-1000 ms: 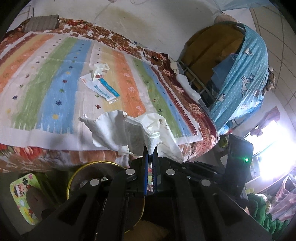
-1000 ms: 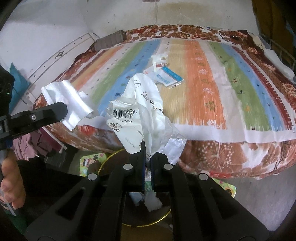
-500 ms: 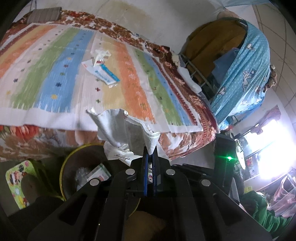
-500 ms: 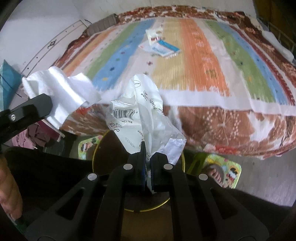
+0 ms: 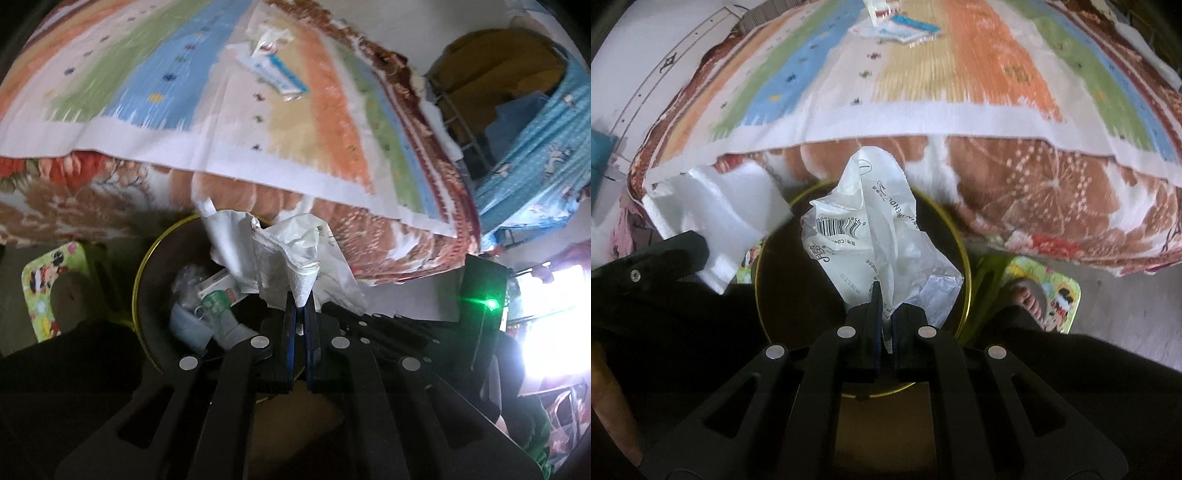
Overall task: Collect trash
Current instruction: 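Open both tools to drop tissue and plastic bag into the bin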
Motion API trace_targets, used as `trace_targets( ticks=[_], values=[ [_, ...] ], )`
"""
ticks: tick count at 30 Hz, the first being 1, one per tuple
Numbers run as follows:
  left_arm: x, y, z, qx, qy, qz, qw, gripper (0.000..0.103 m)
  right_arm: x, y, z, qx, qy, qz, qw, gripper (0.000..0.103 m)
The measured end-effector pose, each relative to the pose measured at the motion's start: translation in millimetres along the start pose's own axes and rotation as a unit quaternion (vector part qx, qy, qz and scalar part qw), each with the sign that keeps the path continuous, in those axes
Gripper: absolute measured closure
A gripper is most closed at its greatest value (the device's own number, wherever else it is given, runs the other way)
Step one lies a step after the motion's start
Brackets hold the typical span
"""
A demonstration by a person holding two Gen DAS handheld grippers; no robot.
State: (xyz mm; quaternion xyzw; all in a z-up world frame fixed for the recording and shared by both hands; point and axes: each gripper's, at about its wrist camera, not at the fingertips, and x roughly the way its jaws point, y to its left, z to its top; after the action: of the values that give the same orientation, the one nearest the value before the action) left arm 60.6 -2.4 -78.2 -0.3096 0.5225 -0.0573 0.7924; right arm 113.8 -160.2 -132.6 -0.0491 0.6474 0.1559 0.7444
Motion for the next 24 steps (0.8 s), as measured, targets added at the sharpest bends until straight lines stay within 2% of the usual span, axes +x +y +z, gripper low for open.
trace_targets(
  ticks=[5, 6, 7, 8, 9, 12, 15, 20, 24],
  values=[
    [8, 5, 0, -0.009, 0.011, 0.012, 0.9998, 0.1, 7, 0, 0, 0.005, 0.01, -0.002, 1.0, 0.095],
    [9, 5, 1, -0.012, 0.013, 0.012, 0.9998, 0.099, 8, 0, 0, 0.009, 0.01, 0.0, 1.0, 0.084],
    [10, 7, 2, -0.017, 0.015, 0.014, 0.9996, 0.097, 8, -1, 0, 0.012, 0.01, 0.001, 1.0, 0.079],
    [11, 9, 3, -0.024, 0.015, 0.011, 0.9995, 0.083, 8, -1, 0, 0.013, 0.009, 0.0, 1.0, 0.072],
    [10, 13, 5, -0.036, 0.013, -0.003, 0.9993, 0.069, 7, -1, 1, 0.013, 0.008, 0.001, 1.0, 0.07],
    [-2, 15, 8, -0.045, -0.019, -0.008, 0.9988, 0.062, 5, -1, 1, 0.014, 0.002, 0.008, 1.0, 0.063],
    [-6, 14, 10, -0.044, -0.028, -0.009, 0.9986, 0.056, -1, -2, 2, 0.016, -0.009, 0.007, 1.0, 0.06],
    [-15, 10, 19, -0.025, -0.055, 0.024, 0.9979, 0.052, -17, 3, 6, 0.001, -0.037, 0.004, 0.999, 0.052],
    [-17, 3, 39, 0.013, -0.071, 0.081, 0.994, 0.05, -28, 6, 14, -0.013, -0.06, 0.002, 0.998, 0.047]
  ],
)
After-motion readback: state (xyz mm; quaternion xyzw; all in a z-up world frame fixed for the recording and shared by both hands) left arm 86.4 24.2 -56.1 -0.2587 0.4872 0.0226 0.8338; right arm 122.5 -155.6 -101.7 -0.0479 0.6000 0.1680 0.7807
